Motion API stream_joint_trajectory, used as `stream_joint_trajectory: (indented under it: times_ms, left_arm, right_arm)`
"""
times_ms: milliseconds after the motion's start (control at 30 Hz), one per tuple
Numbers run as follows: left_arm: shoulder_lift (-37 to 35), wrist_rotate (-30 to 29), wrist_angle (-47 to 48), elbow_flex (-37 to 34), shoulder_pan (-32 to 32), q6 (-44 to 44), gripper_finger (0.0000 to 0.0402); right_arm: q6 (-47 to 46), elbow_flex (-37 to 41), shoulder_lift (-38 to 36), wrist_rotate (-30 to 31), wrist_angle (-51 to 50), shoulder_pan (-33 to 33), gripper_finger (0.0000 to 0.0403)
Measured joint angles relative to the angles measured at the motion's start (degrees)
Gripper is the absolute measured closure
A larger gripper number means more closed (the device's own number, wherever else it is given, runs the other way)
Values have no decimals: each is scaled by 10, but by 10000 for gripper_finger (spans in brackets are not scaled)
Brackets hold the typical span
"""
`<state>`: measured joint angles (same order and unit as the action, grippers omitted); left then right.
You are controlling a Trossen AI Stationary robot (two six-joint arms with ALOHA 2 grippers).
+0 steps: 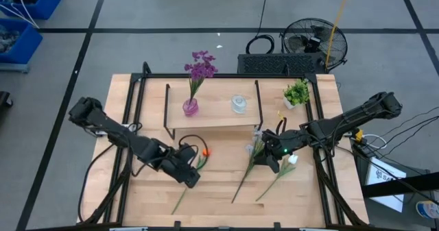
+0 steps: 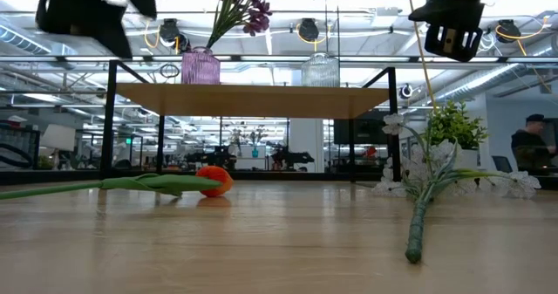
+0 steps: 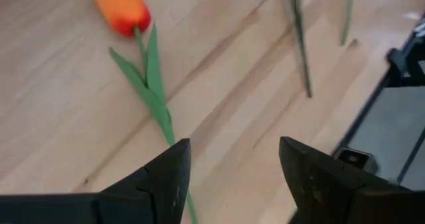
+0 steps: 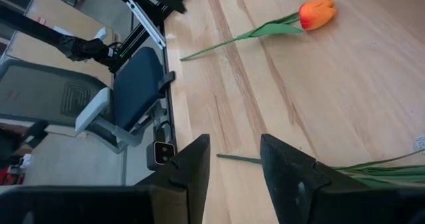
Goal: Pick and place flowers into a vace then onto a shelf
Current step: Put the orange flower into the transparent vase on the shelf
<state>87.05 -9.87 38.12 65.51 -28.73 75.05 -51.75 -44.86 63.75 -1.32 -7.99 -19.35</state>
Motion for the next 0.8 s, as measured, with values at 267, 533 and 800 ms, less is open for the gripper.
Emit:
stream_joint_trajectory:
  times_ms: [267, 533, 800]
  left_arm:
    - [15, 31, -61, -81, -4, 8, 167]
    - [97, 37, -87, -80, -3, -11, 167]
    - [133, 22, -83, -80, 8, 35, 168]
  right_arm:
    - [4, 0, 0, 0, 0, 0, 277]
    - [4, 0, 0, 0, 0, 0, 277]
    - [4, 0, 0, 0, 0, 0, 277]
